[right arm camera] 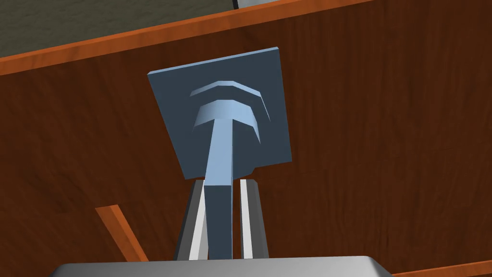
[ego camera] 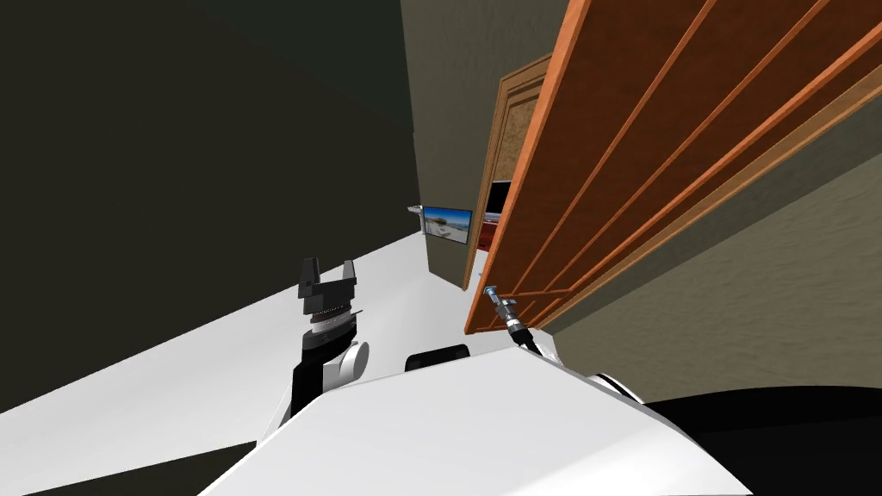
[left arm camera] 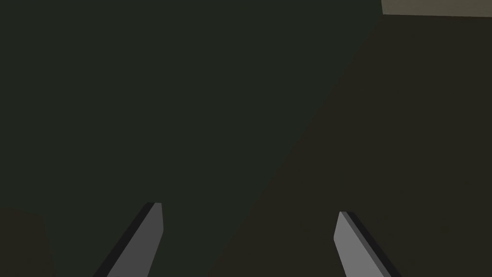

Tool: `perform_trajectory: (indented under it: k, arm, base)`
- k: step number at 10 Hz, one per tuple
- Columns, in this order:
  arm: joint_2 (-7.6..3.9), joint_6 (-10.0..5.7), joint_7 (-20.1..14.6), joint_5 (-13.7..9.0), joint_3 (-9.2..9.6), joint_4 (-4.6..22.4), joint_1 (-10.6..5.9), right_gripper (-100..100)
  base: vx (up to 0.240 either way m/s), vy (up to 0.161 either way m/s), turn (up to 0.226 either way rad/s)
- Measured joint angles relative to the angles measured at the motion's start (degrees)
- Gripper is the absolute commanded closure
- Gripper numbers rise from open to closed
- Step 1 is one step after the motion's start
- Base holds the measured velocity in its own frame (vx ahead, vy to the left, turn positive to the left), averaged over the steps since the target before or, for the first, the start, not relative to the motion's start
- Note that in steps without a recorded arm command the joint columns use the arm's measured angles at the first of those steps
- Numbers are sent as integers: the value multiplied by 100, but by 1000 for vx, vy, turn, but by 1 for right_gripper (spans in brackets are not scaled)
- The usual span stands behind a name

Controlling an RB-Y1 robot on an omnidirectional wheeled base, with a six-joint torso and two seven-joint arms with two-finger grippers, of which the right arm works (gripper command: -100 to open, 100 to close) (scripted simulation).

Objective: Pull the door open

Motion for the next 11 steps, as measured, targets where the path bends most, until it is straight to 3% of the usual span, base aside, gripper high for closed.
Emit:
perform_trajectory:
  k: [1, 2, 3, 4, 5, 7, 10, 11]
  arm:
    - [10, -7, -15, 13, 20, 7, 15, 100]
    - [-38, -162, -64, 34, 50, 185, -15, 100]
    - [-68, -250, -104, 50, 70, 142, 63, 100]
    - [-136, -444, -167, 73, 101, 304, 53, 100]
    - [-173, -524, -216, 88, 122, 241, 155, 100]
    - [-250, -532, -309, 128, 181, -31, 428, 100]
    - [-298, -850, -369, 164, 228, 295, 392, 100]
    - [-354, -941, -420, 180, 249, 234, 485, 100]
  base:
    - [-134, -43, 133]
    - [-156, -60, 126]
    - [-188, -39, 191]
    - [-169, -32, 75]
    - [-160, -55, 81]
    - [-110, -35, 55]
    - [-97, -34, 103]
    - [-155, -70, 99]
